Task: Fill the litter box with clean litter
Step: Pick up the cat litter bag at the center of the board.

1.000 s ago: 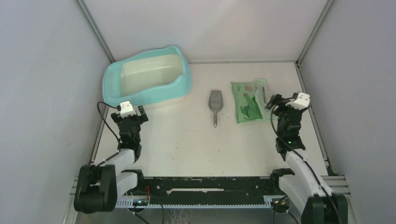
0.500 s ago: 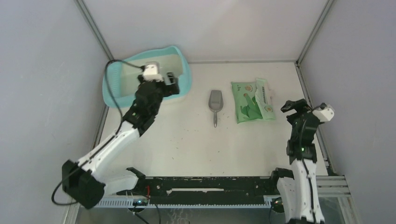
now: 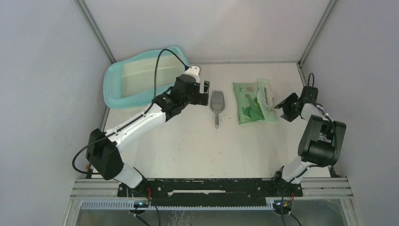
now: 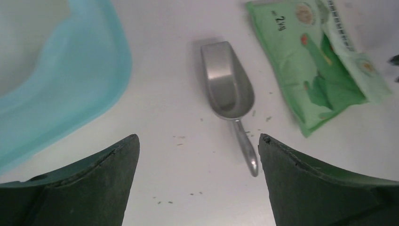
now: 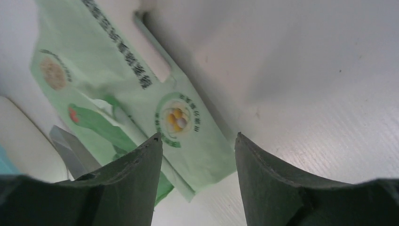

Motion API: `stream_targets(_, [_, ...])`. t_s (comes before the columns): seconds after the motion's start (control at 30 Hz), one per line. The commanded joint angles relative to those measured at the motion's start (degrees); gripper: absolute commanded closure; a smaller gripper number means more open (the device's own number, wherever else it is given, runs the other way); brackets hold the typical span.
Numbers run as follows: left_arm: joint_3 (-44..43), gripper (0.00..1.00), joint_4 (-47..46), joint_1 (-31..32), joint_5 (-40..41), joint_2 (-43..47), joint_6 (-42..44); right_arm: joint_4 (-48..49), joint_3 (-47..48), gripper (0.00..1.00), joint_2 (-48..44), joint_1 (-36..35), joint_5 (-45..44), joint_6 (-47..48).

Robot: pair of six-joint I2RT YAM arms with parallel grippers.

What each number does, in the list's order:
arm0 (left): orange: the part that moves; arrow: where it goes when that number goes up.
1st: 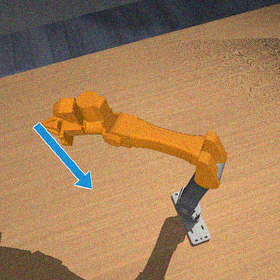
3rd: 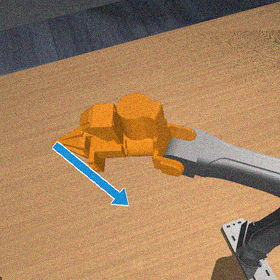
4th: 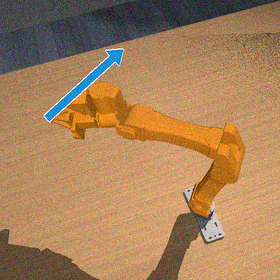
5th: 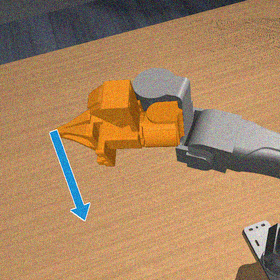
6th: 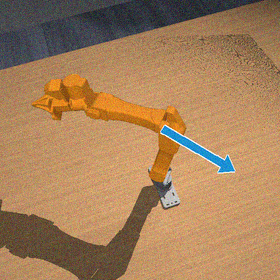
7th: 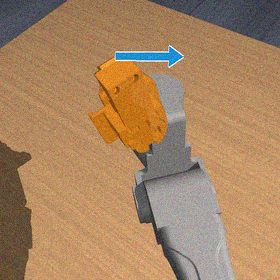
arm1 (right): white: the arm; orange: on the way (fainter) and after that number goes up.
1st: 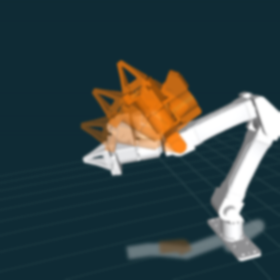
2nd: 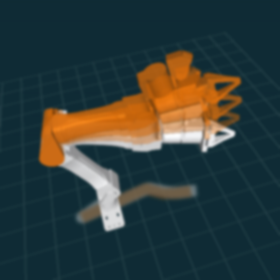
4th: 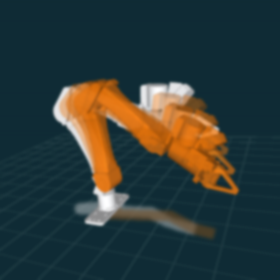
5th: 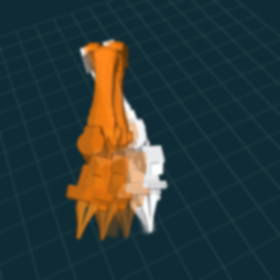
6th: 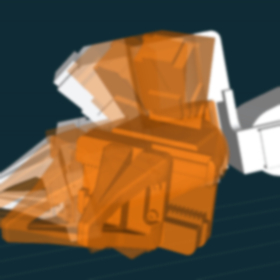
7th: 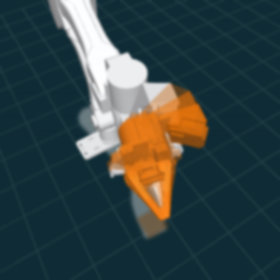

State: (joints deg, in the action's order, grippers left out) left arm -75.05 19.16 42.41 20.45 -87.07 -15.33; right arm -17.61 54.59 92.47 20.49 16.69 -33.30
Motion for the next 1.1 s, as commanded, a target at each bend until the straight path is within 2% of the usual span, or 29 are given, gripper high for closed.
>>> stream_targets(0.0, [3.4,0.00,-6.7,-5.5,-21.4,1.6,-9.4,-3.0,1.7,0.35,2.0,-1.4,2.4,2.4])
stream_targets(0.1, [2.2,0.00,-1.9,-4.2,-12.0,1.8,-10.9,-4.1,1.6,0.35,3.9,-2.5,3.0,3.0])
stream_targets(0.27, [3.7,0.00,-0.3,-4.6,-18.6,3.9,-13.0,-3.2,0.3,0.34,5.6,-4.6,6.5,3.3])
stream_targets(0.47, [14.0,0.00,-8.5,-5.9,-24.9,13.0,-17.7,-1.3,-0.2,0.34,7.1,-8.3,11.5,1.6])
stream_targets(0.53, [14.2,0.00,-6.2,-7.1,-24.1,13.2,-21.1,-0.2,-1.8,0.34,7.0,-8.8,12.0,1.0])
stream_targets(0.6, [12.5,0.00,-3.1,-7.4,-22.7,12.4,-20.0,3.0,-4.2,0.35,6.8,-8.7,13.9,-0.5])
stream_targets(0.67, [12.1,0.00,-1.7,-7.3,-20.8,12.4,-19.6,5.4,-5.8,0.42,6.7,-8.5,15.4,-1.6])
stream_targets(0.8, [12.4,0.00,0.5,-7.6,-15.4,14.2,-19.0,6.9,-6.3,0.77,5.3,-8.5,16.7,-1.3])
stream_targets(0.9, [13.2,0.00,1.5,-8.4,-15.8,15.1,-18.4,6.7,-6.2,1.00,2.0,-8.2,17.3,0.1])
stream_targets(1.07, [17.0,0.00,-4.0,-8.6,-20.8,15.0,-20.2,-2.2,-6.5,1.00,-9.8,-9.9,15.0,6.1])
